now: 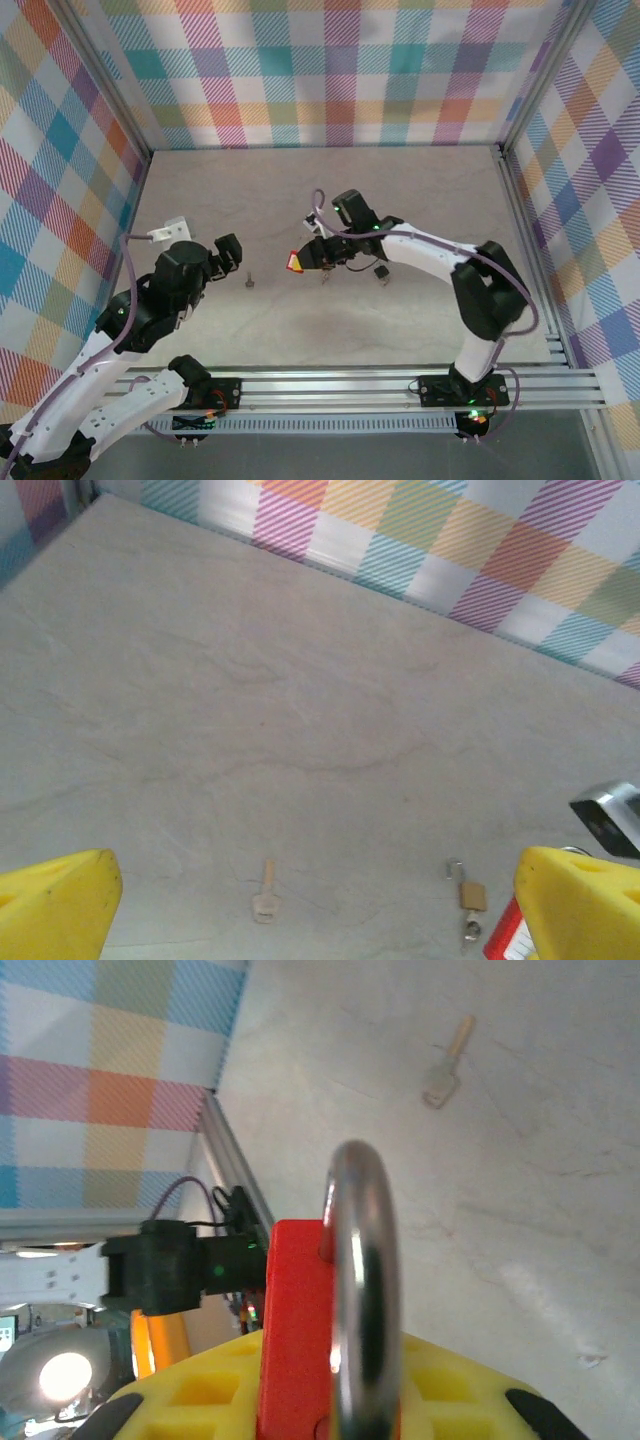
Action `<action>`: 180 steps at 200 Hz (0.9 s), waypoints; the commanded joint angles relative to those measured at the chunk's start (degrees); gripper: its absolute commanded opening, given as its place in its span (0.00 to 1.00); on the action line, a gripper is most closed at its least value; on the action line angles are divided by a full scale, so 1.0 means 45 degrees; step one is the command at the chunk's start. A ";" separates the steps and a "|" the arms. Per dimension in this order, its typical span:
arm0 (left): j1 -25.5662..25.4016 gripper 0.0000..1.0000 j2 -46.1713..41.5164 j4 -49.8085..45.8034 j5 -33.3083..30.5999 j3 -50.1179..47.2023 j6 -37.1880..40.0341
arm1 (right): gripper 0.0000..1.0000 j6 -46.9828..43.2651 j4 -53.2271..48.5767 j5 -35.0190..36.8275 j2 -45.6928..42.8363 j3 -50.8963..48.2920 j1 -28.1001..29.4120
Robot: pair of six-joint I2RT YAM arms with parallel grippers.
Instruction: Lock with the key
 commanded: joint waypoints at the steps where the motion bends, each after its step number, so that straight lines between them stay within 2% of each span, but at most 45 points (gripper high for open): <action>1: 0.0159 1.00 0.0180 -0.0995 -0.1027 0.0003 0.1474 | 0.00 -0.1639 -0.2920 0.0777 0.0840 0.1490 0.0330; 47: 0.0661 1.00 0.0153 -0.0224 -0.0058 -0.0838 0.1721 | 0.00 -0.2226 -0.4955 0.2100 0.2828 0.3919 0.0761; 80: 0.1006 1.00 -0.0106 -0.0088 0.0018 -0.1037 0.1675 | 0.00 -0.2654 -0.6318 0.3078 0.4060 0.5655 0.1210; 180: 0.1558 1.00 -0.2039 0.0554 -0.0751 -0.1733 0.1412 | 0.00 -0.2444 -0.6890 0.2357 0.6467 0.8514 0.1546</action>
